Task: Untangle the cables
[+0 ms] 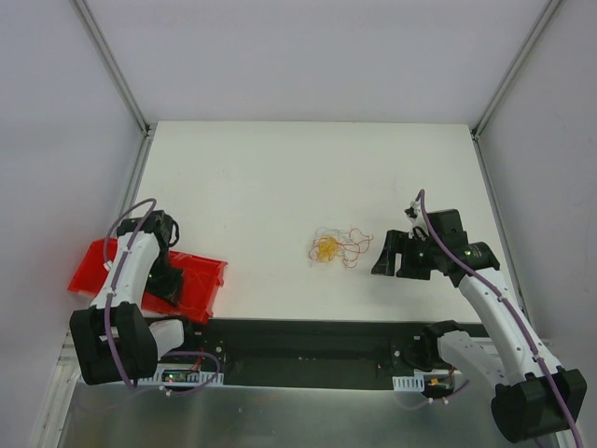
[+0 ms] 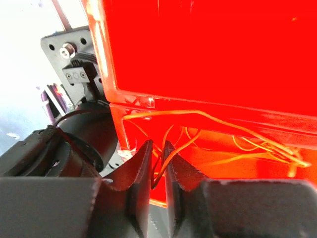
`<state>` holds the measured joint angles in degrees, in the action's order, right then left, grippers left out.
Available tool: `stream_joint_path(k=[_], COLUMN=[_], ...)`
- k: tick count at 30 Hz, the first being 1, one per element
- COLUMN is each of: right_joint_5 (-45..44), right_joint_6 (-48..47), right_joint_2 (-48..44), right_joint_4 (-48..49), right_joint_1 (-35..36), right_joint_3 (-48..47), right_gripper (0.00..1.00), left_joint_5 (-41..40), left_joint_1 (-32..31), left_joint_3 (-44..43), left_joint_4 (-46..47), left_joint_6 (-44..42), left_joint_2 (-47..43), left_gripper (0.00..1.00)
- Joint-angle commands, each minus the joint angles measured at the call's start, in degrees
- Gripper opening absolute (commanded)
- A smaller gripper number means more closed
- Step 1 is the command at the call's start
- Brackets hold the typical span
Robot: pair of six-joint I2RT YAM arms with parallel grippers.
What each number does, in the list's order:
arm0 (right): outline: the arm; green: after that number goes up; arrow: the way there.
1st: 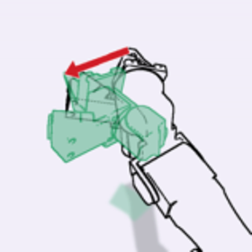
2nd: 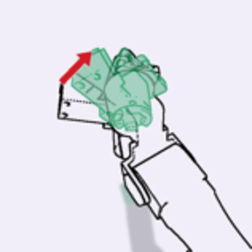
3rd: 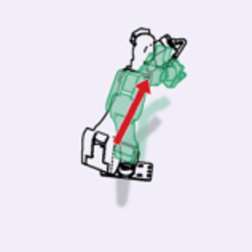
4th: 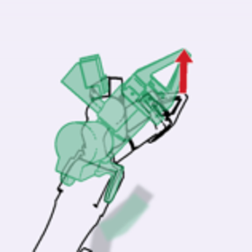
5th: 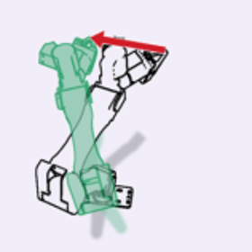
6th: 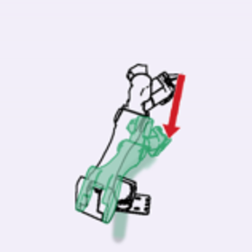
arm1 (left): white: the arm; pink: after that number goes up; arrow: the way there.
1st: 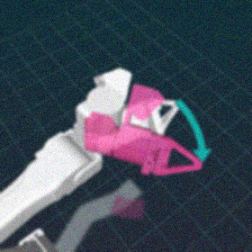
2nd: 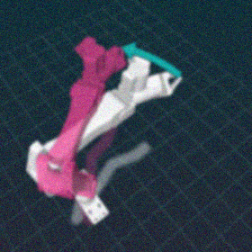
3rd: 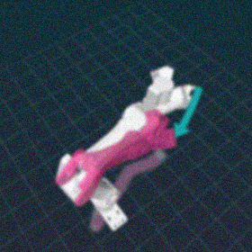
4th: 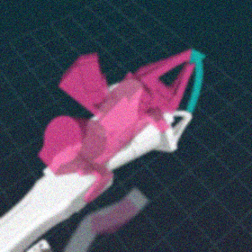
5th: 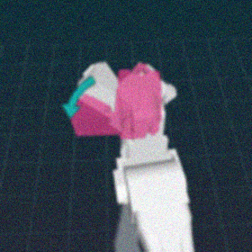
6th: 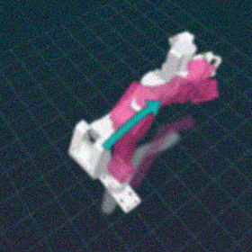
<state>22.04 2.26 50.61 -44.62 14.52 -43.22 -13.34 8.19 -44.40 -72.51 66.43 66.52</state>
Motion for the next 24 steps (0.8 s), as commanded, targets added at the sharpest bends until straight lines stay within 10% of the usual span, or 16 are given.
stream_joint_path(k=[1, 4, 15, 24], right_joint_5=[1.16, 1.16, 1.16, 1.34], right_joint_6=[-0.5, -0.5, -0.5, -0.59], right_joint_2=[-0.69, -0.25, 0.01, 0.1], right_joint_4=[0.94, 0.85, 1.11, 1.29], right_joint_1=[0.24, 0.33, 0.24, 0.24], right_joint_3=[0.07, -0.02, 0.24, 0.24], right_gripper=[0.81, 0.81, 0.81, 0.81], left_joint_5=[-5.46, -6.08, -6.71, 2.8], left_joint_1=[-0.71, -0.89, -1.24, -2.29], left_joint_3=[-4.28, -7.36, -13.34, -10.35], left_joint_4=[-1.15, -1.05, 2.71, 12.04], left_joint_6=[-3.66, -7.62, -22.04, -27.59], left_joint_2=[-2.8, -2.19, -4.38, 4.22], left_gripper=[0.27, 0.57, 0.82, 0.66])
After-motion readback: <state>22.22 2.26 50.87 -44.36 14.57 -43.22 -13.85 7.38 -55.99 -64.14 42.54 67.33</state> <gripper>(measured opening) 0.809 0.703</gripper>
